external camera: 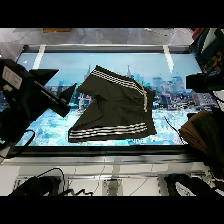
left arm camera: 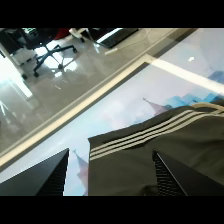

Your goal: Fold the clothes and pants, and hang the long-sleeved shirts on hangers.

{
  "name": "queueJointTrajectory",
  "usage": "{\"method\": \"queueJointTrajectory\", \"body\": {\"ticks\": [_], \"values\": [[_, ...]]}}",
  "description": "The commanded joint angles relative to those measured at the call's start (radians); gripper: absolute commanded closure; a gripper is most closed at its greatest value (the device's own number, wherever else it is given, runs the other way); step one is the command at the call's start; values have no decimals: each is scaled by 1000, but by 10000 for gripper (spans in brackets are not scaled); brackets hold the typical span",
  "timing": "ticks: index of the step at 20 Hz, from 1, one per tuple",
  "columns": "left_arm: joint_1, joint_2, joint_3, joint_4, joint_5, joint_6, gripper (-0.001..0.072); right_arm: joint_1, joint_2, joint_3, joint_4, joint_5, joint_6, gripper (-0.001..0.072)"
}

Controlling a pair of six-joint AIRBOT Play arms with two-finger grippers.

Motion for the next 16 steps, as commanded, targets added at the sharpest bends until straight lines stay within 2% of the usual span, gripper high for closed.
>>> {"method": "queueJointTrajectory", "body": {"ticks": [1, 5, 7, 12, 13, 14, 15, 16], "values": [[0, 0, 1, -8, 0, 0, 113, 0, 0, -1, -11, -41, -3, 685], [0, 8, 1, -139, -46, 0, 113, -13, 3, -24, -71, 6, -129, 685], [0, 10, 1, -137, -94, 0, 113, -49, 3, -62, -71, -16, -129, 685], [0, 11, 1, 47, -234, -1, 115, -204, 3, -279, -39, -24, -163, 686], [0, 11, 1, 63, -262, -6, 144, -242, 3, -340, 12, -32, -191, 686], [0, 10, 1, 82, -289, -23, 282, -282, 3, -407, 86, -40, -230, 686], [1, 9, 1, 98, -319, -27, 455, -325, 4, -484, 184, -43, -296, 687], [6, 8, 1, 101, -342, -27, 559, -369, 7, -569, 294, -43, -362, 687]]}}
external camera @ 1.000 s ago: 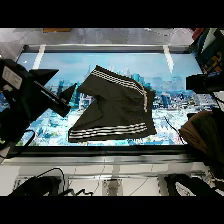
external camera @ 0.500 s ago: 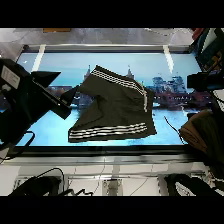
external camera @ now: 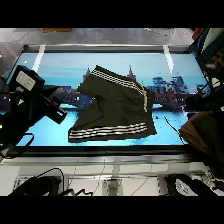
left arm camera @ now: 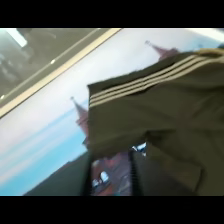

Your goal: Fold the clothes and pants, and hang the long-sleeved shirts on hangers.

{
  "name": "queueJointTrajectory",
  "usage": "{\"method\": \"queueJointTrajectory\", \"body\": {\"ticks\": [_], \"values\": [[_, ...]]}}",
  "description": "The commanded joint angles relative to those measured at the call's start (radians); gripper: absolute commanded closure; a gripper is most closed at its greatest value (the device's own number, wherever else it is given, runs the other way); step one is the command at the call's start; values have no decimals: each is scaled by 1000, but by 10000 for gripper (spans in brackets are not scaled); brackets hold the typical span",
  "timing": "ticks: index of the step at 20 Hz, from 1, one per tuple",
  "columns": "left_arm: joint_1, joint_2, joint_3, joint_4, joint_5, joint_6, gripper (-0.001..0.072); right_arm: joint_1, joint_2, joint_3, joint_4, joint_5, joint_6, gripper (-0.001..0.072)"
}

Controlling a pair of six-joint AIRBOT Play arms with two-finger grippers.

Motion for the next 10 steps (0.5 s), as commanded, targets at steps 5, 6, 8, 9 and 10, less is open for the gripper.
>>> {"method": "queueJointTrajectory", "body": {"ticks": [5, 6, 8, 9, 10], "values": [[183, -26, -1, 60, -109, -152, 689, -268, 29, -576, 697, -38, -431, 687], [248, -43, -1, 54, -110, -192, 689, -280, 29, -642, 761, -41, -487, 686], [374, -82, -21, 31, -105, -244, 689, -280, 29, -744, 785, -108, -508, 685], [427, -98, -48, 18, -94, -244, 689, -281, 29, -780, 783, -165, -495, 685], [473, -111, -90, -2, -74, -243, 690, -281, 29, -809, 783, -224, -476, 677]]}}
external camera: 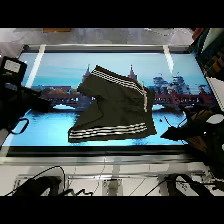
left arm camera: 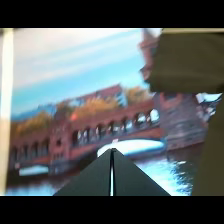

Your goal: Fold the clothes and pants, and hang the long-sleeved shirts on hangers.

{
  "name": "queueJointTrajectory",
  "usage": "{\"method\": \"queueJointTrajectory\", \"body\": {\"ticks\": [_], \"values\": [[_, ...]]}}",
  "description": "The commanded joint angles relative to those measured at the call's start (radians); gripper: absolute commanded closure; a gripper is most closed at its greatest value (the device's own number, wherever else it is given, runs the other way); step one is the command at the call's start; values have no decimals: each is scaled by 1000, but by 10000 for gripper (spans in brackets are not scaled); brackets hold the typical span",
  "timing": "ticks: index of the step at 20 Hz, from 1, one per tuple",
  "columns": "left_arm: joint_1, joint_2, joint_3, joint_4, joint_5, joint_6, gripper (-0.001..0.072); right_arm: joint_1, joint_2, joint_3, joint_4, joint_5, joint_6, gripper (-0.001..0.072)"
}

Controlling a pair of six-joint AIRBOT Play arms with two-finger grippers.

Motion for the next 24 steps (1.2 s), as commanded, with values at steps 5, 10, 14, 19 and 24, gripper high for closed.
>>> {"method": "queueJointTrajectory", "body": {"ticks": [5, 10, 14, 19, 24], "values": [[293, -74, -279, -228, 39, -52, 689, -20, -1, -151, 102, -329, 123, 361], [324, -129, -320, -327, 39, -52, 508, -20, -90, -124, 108, -382, 180, 358], [324, -141, -320, -327, 35, -52, 89, -20, -265, -62, 124, -300, 142, 295], [325, -142, -320, -348, -38, -51, 253, -20, -399, 0, 244, -235, -60, 295], [325, -142, -321, -433, -106, -50, 253, -20, -404, 31, 266, -246, -171, 306]]}}
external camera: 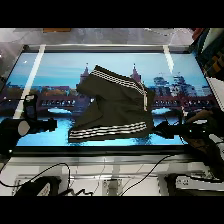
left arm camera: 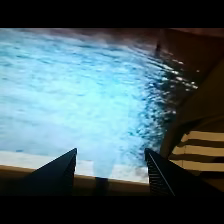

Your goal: Fold the clothes and pants, and hang the long-sleeved shirts on hangers.

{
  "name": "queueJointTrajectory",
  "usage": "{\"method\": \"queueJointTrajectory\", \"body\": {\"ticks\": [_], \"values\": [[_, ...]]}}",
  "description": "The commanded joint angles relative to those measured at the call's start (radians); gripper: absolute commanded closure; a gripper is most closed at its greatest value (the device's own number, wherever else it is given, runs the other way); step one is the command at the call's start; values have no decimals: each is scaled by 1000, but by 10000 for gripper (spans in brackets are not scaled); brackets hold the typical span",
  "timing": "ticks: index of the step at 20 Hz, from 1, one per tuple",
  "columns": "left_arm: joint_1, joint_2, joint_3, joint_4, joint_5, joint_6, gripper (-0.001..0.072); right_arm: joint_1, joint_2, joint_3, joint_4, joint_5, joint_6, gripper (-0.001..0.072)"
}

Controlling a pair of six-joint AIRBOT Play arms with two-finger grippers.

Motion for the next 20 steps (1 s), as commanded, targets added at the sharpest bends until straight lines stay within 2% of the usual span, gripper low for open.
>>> {"method": "queueJointTrajectory", "body": {"ticks": [1, 4, 5, 7, 8, 9, 14, 17, 20], "values": [[1, -4, 0, -67, -64, 20, 254, 1, -14, 18, 29, -8, -97, 308], [24, -45, 0, -179, -135, 105, 253, 20, -14, 18, 34, -64, -111, 351], [44, -67, 0, -247, -162, 150, 253, 34, -14, 18, 39, -78, -114, 392], [87, -105, 0, -335, -161, 197, 253, 60, -14, 18, 70, -80, -158, 406], [107, -117, 0, -344, -156, 198, 253, 69, -14, 18, 82, -79, -164, 524], [127, -127, -1, -341, -158, 225, 253, 74, -14, 18, 90, -78, -164, 688], [203, -132, -78, -346, -192, 393, 253, 74, -13, 18, 92, -69, -162, 685], [203, -132, -188, -461, -107, 481, 254, 74, -13, 18, 98, -54, -161, 685], [203, -134, -267, -571, 62, 488, 254, 74, -13, 18, 98, -27, -161, 685]]}}
